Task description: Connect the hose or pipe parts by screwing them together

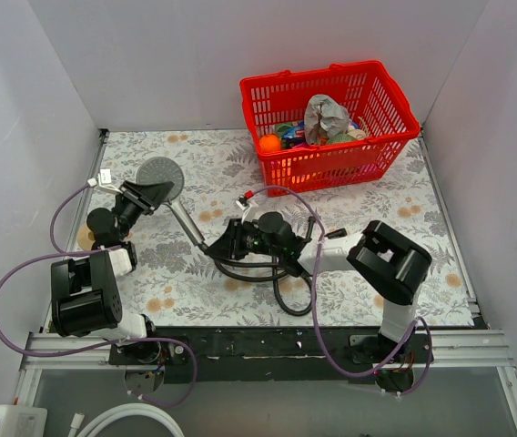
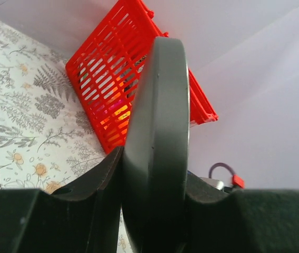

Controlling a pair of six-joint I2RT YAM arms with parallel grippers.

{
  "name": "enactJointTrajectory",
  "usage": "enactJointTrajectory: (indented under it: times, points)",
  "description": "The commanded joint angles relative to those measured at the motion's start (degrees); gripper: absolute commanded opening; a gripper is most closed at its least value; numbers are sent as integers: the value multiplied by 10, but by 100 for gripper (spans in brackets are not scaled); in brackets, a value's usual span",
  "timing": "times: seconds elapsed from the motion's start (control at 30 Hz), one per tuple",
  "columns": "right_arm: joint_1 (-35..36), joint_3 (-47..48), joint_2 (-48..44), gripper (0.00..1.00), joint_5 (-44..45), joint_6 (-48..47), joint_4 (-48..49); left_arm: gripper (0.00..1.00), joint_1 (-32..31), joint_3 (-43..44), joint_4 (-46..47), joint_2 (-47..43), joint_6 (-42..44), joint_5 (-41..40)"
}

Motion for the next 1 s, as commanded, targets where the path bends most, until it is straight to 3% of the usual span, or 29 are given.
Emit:
enactJointTrajectory:
  times: [0.0, 0.27, 0.47, 0.53, 0.77, 0.9, 0.97]
  points:
    - [-47, 54, 21, 1, 78, 132, 404, 0, -34, -25, 7, -8, -81, 219]
    - [-50, 35, 71, 1, 87, 157, 505, 0, -34, -25, 12, -12, -109, 212]
    - [-58, -14, 34, 29, 93, 120, 467, 0, -29, -17, -19, -10, -101, 183]
    - [-59, -27, 10, 32, 94, 91, 445, 0, -19, -14, -55, -14, -76, 167]
    - [-61, -43, -79, 60, 110, -35, 255, 0, 2, 0, -185, -46, 15, 85]
    - [-54, 13, -129, 64, 127, -160, 80, 0, 2, 8, -236, -68, 58, 38]
    - [-31, 61, -151, 64, 143, -280, -90, 0, 1, 15, -289, -82, 86, -11]
